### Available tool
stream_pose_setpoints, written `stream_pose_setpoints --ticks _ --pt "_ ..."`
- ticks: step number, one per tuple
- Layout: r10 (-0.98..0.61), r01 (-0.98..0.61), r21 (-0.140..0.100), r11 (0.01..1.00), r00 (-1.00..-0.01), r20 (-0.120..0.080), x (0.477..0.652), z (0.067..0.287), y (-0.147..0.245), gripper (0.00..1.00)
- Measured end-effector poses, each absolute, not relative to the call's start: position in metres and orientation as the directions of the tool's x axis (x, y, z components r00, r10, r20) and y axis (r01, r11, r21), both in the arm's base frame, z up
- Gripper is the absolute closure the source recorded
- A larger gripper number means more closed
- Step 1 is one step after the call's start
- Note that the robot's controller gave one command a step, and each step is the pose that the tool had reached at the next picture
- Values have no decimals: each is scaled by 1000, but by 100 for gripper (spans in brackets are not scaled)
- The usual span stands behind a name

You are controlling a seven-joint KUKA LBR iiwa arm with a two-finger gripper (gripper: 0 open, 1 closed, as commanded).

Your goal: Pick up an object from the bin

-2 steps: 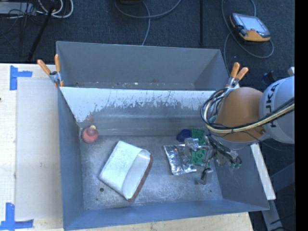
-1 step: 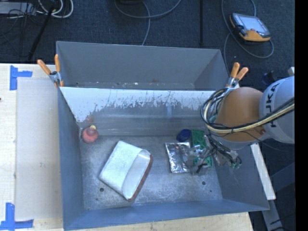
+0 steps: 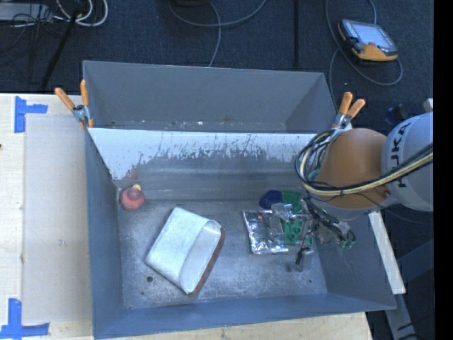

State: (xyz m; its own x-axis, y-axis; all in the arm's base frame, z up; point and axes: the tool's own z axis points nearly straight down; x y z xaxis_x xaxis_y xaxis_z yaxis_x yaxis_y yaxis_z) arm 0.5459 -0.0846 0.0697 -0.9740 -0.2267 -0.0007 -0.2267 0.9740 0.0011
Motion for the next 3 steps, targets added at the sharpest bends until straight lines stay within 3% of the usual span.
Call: stream_pose_setpoints --ticks 1,2,3 --pt "-158 -158 1 987 -987 -2 563 70 -85 0" --pt "-244 -244 -1 970 -970 -6 581 119 -57 0" --pt "-80 -80 2 997 -997 3 582 69 -2 0"
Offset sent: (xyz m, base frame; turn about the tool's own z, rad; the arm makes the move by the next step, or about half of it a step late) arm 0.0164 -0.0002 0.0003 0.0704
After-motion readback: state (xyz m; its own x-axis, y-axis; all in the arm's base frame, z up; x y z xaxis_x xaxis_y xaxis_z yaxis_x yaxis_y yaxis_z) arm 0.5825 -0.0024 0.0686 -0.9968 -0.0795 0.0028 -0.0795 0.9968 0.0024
